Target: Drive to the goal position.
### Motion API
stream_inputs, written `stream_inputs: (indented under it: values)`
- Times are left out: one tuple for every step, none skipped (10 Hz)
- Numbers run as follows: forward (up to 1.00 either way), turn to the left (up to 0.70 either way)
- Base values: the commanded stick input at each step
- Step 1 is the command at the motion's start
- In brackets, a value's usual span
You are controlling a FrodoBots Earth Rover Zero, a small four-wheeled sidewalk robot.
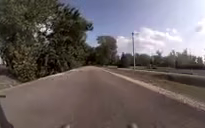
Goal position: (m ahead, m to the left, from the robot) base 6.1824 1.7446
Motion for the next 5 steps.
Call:
stream_inputs:
  values:
    - [0.70, 0.00]
    - [0.70, 0.08]
    - [0.70, 0.28]
    - [0.70, 0.35]
    - [0.70, 0.35]
